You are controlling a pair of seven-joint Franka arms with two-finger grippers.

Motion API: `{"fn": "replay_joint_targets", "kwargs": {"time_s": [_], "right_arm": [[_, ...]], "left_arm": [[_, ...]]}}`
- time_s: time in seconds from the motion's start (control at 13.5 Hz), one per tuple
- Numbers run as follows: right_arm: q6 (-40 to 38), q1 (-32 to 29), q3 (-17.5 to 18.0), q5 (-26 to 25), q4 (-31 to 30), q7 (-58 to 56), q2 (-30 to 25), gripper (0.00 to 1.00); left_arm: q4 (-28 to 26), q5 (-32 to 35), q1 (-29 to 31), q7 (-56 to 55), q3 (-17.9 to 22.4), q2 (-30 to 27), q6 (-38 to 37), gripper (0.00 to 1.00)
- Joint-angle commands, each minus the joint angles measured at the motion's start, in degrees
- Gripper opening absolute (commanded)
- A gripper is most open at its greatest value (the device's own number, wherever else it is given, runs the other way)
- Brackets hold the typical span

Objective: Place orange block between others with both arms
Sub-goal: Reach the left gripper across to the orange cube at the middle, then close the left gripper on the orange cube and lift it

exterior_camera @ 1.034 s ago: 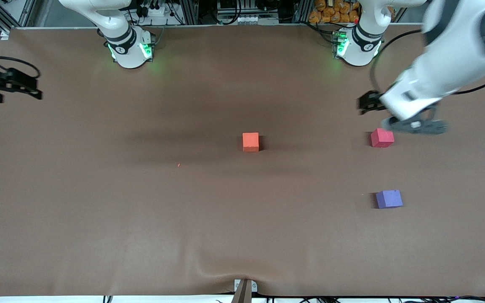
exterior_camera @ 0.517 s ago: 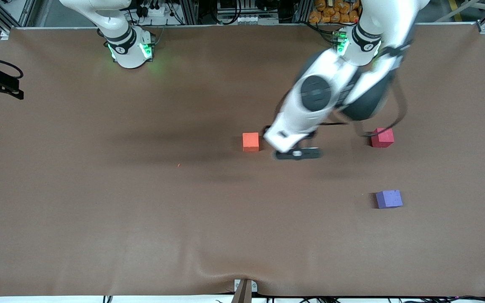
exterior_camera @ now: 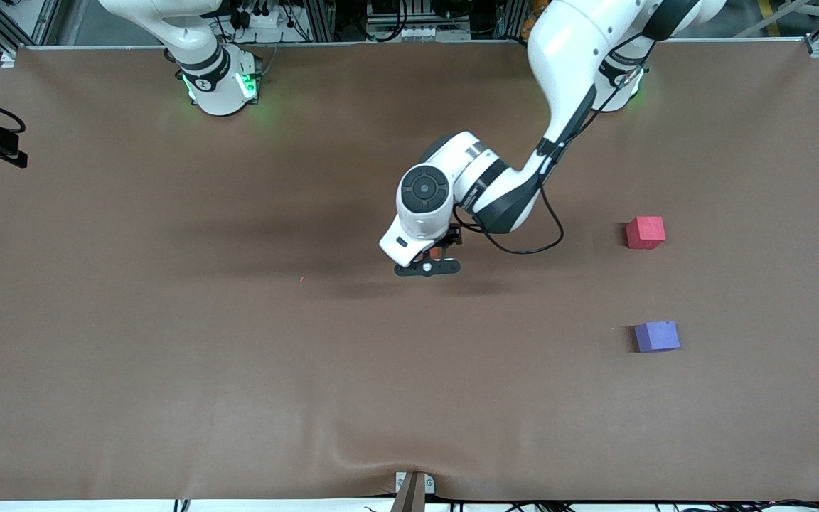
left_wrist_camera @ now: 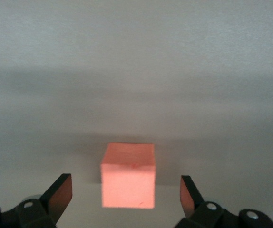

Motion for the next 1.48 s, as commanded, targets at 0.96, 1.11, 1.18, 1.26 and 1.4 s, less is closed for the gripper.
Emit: {"fn": "replay_joint_targets", "kwargs": {"time_s": [0.96, 1.11, 1.18, 1.26, 1.4], "right_arm": [[-0.69, 0.55, -0.8, 2.91, 0.03, -0.49, -0.29, 1.0], [-0.69, 0.64, -0.71, 2.91, 0.03, -0.41, -0.29, 1.0], [-0.69, 0.64, -0.71, 2.91, 0.03, -0.41, -0.29, 1.0], [-0.78, 0.64, -0.8, 2.91, 0.03, -0.41, -0.29, 1.0], [-0.69, 0.55, -0.8, 2.82, 0.03, -0.41, -0.29, 1.0]], "left_arm": [[-5.24, 4.03, -1.6, -3.77, -0.16, 1.33, 2.52, 1.0], [-5.33, 3.94, -1.78, -3.85, -0.25, 1.42, 2.52, 1.0], [-5.59, 3.94, -2.04, -3.85, -0.25, 1.42, 2.52, 1.0], [-6.2, 3.94, -2.04, -3.85, -0.25, 1.42, 2.52, 0.98], [-6.65, 3.94, -2.04, -3.77, -0.25, 1.51, 2.7, 0.84]]}}
